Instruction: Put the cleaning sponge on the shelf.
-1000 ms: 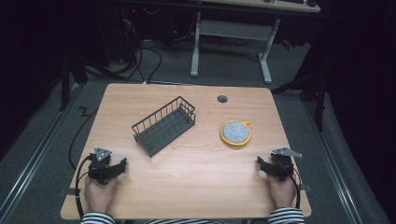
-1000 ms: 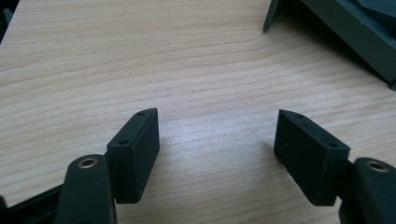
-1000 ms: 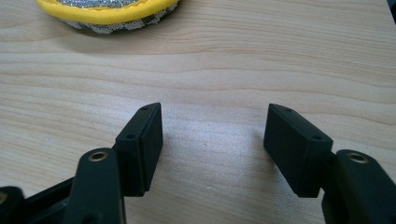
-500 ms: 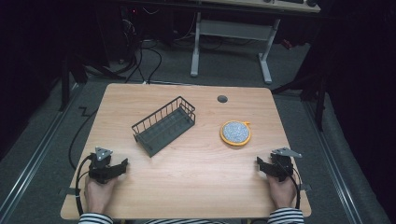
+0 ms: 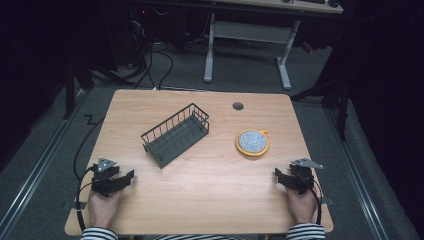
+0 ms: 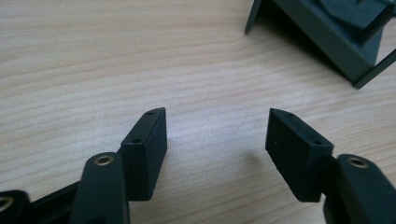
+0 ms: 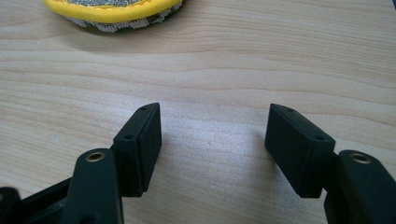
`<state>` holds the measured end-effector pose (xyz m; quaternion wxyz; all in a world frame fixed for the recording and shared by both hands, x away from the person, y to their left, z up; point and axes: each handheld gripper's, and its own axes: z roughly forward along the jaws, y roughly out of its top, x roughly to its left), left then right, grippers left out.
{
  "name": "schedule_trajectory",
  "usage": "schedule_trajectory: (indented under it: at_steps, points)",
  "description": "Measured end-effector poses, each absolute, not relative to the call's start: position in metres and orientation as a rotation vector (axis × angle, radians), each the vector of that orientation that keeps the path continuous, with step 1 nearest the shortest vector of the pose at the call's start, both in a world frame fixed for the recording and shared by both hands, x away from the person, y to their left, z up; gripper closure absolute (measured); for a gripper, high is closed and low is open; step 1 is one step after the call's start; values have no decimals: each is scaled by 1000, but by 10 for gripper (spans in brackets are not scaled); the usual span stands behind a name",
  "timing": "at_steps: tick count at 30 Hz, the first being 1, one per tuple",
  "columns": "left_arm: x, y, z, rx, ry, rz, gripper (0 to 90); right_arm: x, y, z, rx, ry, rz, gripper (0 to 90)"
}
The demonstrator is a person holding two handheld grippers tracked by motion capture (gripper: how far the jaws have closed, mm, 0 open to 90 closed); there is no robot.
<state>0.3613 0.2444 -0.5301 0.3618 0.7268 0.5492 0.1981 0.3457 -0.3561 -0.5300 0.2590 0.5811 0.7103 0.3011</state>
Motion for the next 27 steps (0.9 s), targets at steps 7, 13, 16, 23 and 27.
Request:
schedule_trajectory:
  at_steps: [7, 13, 16, 23, 27]
  points:
    - [363, 245, -515, 1840, 1391, 454, 397, 346, -356, -530, 1567, 1935, 817, 367]
    - [367, 245, -496, 1835, 1361, 456, 382, 346, -356, -530, 1567, 1935, 817, 367]
    - [369, 244, -482, 1827, 1345, 467, 380, 345, -355, -530, 1567, 1936, 818, 367]
    - [377, 241, -456, 1810, 1330, 475, 367, 345, -355, -530, 1568, 1939, 819, 364]
    - [383, 240, -447, 1808, 1326, 476, 368, 345, -355, -530, 1564, 1941, 820, 364]
